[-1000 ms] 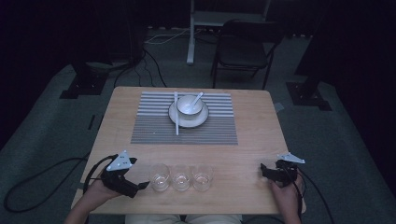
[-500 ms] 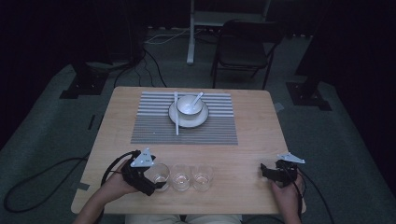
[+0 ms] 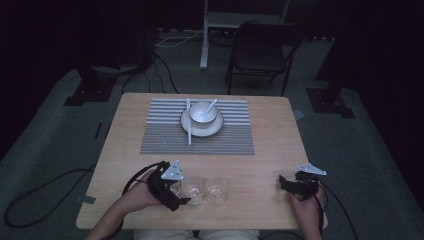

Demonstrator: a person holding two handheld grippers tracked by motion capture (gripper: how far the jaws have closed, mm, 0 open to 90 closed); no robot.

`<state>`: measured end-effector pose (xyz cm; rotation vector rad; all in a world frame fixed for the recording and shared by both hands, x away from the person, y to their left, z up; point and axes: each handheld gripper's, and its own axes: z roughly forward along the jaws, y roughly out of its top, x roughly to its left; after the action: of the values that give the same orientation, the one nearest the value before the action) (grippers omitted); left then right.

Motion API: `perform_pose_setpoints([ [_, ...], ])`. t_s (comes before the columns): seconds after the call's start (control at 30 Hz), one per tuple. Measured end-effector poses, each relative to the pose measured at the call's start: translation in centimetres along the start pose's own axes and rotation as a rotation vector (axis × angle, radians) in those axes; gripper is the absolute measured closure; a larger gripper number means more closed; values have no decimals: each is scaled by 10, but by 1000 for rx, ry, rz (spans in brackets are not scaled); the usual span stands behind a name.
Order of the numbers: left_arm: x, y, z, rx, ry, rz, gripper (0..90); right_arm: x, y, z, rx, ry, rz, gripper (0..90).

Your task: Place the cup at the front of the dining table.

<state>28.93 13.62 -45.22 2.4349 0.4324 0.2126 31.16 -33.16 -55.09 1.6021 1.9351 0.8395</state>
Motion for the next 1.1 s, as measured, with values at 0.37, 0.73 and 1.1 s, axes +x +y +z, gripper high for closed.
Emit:
perform_pose_setpoints([
  [0.37, -6, 16, 21, 80, -24, 41, 34, 0, 0, 0, 0, 0, 0, 114],
  [0.73, -7, 24, 34, 141, 3, 70, 109, 0, 0, 0, 0, 0, 0, 115],
  [1.1, -7, 24, 41, 179, 11, 97, 165, 0, 0, 0, 0, 0, -1, 115],
])
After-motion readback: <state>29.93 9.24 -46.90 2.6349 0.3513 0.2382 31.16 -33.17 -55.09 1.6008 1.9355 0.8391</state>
